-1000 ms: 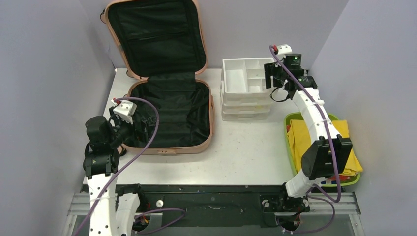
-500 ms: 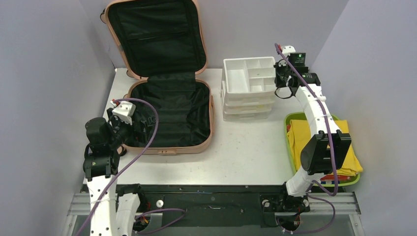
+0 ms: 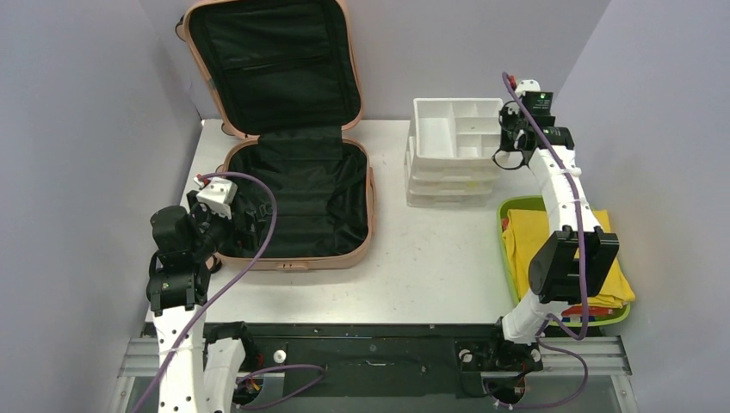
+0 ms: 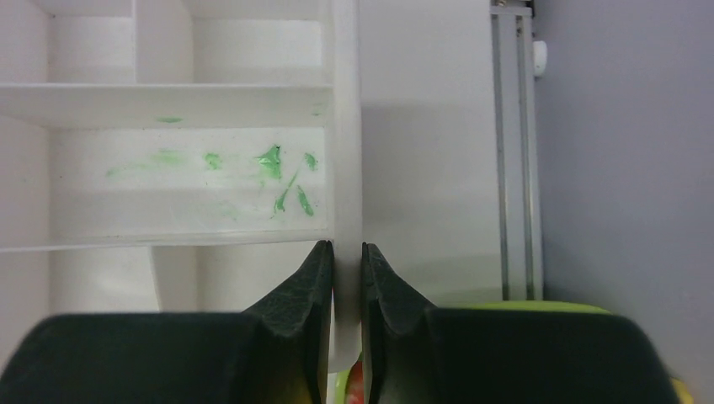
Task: Open, take out, and arrange the luggage
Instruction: Move the storage box to the center of the board.
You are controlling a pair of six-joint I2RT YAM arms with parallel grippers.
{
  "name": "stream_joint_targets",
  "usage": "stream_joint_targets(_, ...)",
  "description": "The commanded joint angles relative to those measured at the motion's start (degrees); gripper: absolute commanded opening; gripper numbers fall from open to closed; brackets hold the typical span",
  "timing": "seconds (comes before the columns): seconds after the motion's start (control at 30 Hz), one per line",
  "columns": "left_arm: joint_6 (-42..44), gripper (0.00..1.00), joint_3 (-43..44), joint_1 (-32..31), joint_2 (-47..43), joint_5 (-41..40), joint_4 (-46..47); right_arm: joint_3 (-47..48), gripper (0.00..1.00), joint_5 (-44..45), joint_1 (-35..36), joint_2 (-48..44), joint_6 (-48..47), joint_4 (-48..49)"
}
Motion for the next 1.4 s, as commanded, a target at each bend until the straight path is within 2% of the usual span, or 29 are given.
stream_joint_targets(0.0, 0.0, 0.96, 0.3, 0.4, -0.3, 0.0, 1.3, 1.2, 0.0, 13.4, -4.7, -3.3, -2.9, 3.5)
stream_joint_targets(0.23, 0.0, 0.96, 0.3, 0.5, -0.4, 0.0, 1.3, 1.4, 0.0, 14.1, -10.0, -3.8, -7.0, 6.6)
stream_joint_targets(0.37, 0.0, 0.96, 0.2, 0.4, -0.4, 0.2, 1.2, 1.2, 0.0, 12.8, -12.5, -3.3, -13.5, 9.3)
stream_joint_targets(0.63, -0.3, 0.96, 0.5, 0.9, -0.2, 0.6, 1.1, 6.6, 0.0, 16.6, -13.9, 3.1, -22.3, 13.1)
stream_joint_targets(0.97, -0.3, 0.96, 0.7, 1.4, 0.3, 1.0, 1.0, 13.3, 0.0, 23.2, -15.3, 11.0, -24.4, 14.4)
stream_joint_targets(1.37, -0.6, 0.96, 1.1, 1.8, 0.8, 1.6, 0.9, 16.1, 0.0, 27.2, -15.8, 13.9, -26.8, 16.8)
